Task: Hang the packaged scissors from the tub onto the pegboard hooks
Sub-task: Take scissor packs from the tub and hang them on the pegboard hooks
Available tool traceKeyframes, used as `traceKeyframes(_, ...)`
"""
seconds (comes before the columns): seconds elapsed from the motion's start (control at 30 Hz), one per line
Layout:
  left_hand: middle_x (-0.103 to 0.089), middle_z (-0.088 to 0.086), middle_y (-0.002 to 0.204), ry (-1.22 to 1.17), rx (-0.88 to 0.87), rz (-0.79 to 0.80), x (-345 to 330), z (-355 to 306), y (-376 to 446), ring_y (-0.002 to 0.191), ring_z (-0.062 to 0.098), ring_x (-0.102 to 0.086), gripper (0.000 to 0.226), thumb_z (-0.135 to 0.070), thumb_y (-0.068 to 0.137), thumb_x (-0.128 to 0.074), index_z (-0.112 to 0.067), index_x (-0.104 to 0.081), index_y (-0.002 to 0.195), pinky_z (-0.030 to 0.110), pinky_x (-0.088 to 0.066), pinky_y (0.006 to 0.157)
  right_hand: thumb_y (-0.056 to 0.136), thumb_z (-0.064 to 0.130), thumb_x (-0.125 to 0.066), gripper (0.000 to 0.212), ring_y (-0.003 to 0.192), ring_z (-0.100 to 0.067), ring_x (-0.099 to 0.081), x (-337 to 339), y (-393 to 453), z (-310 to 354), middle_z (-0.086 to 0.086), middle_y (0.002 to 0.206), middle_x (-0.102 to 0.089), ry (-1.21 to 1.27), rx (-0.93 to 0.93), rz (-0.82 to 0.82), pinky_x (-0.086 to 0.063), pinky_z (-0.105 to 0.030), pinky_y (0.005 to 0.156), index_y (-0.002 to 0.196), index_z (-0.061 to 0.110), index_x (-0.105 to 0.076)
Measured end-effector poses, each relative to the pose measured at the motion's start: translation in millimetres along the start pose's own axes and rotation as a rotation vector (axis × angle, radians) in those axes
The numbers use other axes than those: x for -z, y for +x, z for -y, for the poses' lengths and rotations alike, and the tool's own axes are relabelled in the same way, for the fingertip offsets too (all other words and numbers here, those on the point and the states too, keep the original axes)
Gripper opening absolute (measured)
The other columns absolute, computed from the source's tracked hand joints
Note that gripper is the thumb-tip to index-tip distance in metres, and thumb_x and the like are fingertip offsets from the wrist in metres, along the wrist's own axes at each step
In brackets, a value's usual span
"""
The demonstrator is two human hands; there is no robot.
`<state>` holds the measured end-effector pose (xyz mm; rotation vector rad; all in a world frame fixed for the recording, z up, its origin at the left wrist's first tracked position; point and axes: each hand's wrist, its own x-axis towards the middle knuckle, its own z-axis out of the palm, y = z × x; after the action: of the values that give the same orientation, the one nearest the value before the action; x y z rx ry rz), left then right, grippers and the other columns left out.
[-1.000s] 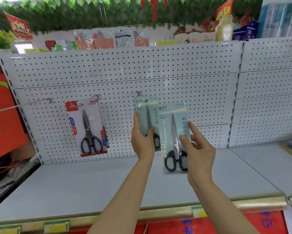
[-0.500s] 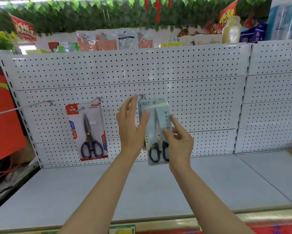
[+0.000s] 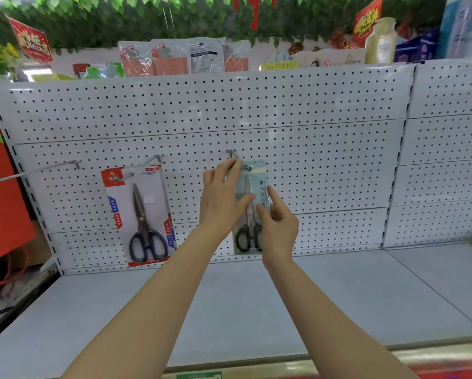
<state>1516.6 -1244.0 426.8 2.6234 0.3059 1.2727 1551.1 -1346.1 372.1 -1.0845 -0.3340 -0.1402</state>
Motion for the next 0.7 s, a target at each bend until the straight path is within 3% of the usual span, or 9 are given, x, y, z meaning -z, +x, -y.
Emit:
traceKeyframes(0.13, -0.034, -0.013, 0.148, 0.011, -0.011, 0.007, 1.6, 2.4, -0.1, 0.125, 0.02, -0.029, 0.079, -0.041, 0.083, -0.07, -0.024, -0.033, 0.15, 0.035, -0.047, 0.096, 0.091, 0.009, -0.065, 0.04, 0.095, -0.009, -0.062, 2.3, 6.1, -2.5, -0.002, 0.112, -0.065, -0.134, 0.046, 0.004, -0.054, -0.028, 0.089, 0.126, 0.028, -0.066)
traceKeyframes(0.37, -0.026, -0.005, 0.157, 0.052, -0.055, 0.034, 22.7, -1.6, -11.0, 0.138, 0.021, -0.025, 0.082, -0.048, 0.087, -0.063, -0.021, -0.025, 0.153, 0.039, -0.029, 0.113, 0.091, 0.022, -0.067, 0.049, 0.127, -0.009, -0.048, 28.3, 1.6, 20.0, 0.005, 0.137, -0.054, -0.458, 0.193, 0.105, -0.039, -0.025, 0.105, 0.138, 0.02, -0.054)
traceKeyframes(0.5, -0.027, 0.002, 0.157, 0.084, -0.131, -0.039, 40.6, -19.3, -30.0, 0.143, 0.024, -0.022, 0.078, -0.047, 0.086, -0.064, -0.018, -0.03, 0.15, 0.041, -0.022, 0.114, 0.091, 0.03, -0.067, 0.056, 0.133, -0.018, -0.044, 57.8, -5.9, 47.7, -0.002, 0.144, -0.05, -0.817, 0.461, 0.103, -0.035, -0.034, 0.109, 0.142, 0.015, -0.049)
traceKeyframes(0.7, -0.033, 0.006, 0.155, 0.173, -0.403, -0.04, 45.3, -73.3, -75.7, 0.143, 0.027, -0.026, 0.073, -0.047, 0.089, -0.059, -0.013, -0.034, 0.149, 0.042, -0.022, 0.114, 0.087, 0.03, -0.066, 0.057, 0.124, -0.031, -0.052, 122.6, -34.3, 91.0, -0.011, 0.135, -0.057, -1.145, 0.825, 0.018, -0.033, -0.04, 0.106, 0.136, 0.004, -0.053)
